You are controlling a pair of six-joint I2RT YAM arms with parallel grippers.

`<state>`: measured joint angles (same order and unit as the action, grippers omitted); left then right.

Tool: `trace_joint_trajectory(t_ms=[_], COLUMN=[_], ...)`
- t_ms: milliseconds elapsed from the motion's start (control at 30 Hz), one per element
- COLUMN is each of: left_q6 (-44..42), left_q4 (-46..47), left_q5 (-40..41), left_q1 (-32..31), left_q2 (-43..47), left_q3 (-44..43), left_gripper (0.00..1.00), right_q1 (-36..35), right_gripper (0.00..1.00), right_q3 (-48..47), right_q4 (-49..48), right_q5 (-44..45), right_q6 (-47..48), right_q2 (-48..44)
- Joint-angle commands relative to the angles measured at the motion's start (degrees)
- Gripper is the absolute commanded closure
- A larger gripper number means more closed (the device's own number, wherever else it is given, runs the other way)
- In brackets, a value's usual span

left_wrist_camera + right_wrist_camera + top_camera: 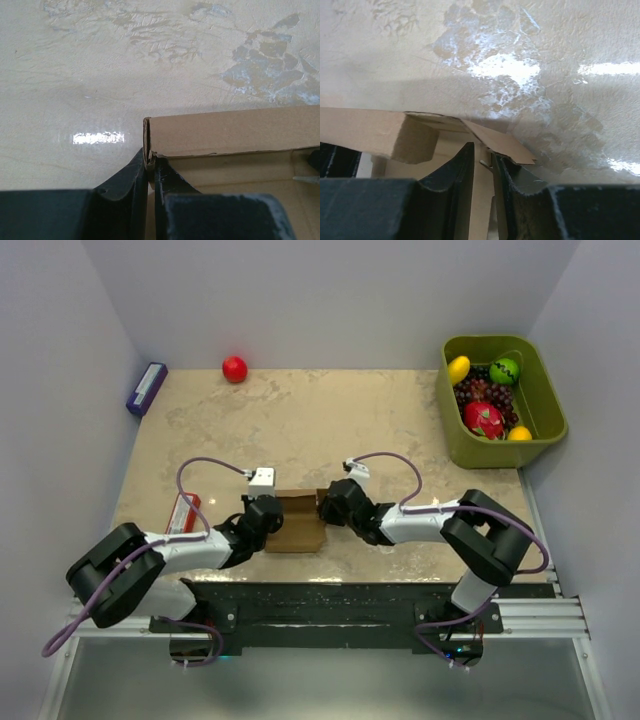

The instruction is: Fold the paper box

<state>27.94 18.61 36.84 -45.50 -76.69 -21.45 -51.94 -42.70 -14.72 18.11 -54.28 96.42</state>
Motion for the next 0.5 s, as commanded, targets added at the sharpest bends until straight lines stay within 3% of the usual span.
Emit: trace_joint_trajectory(t_ms=[0,467], left_q6=[1.50,1.85], left_q4=[1.16,1.69], left_q5=[-1.68,-2.39], left_q1=[-0.21,-0.30], left_q2=[-1.19,-1.89], left_q3=[-1.57,-1.58], left_gripper=[1.00,1.00], right_q1=[-1.32,-3.25], right_gripper=[0.75,0.78], right_q3=[-0.46,-2.74], right_q4=[-2.95,-2.86], right_q5=[1.49,0.53], right_q6=[0.23,0.32], right_q2=[-2.12,0.78])
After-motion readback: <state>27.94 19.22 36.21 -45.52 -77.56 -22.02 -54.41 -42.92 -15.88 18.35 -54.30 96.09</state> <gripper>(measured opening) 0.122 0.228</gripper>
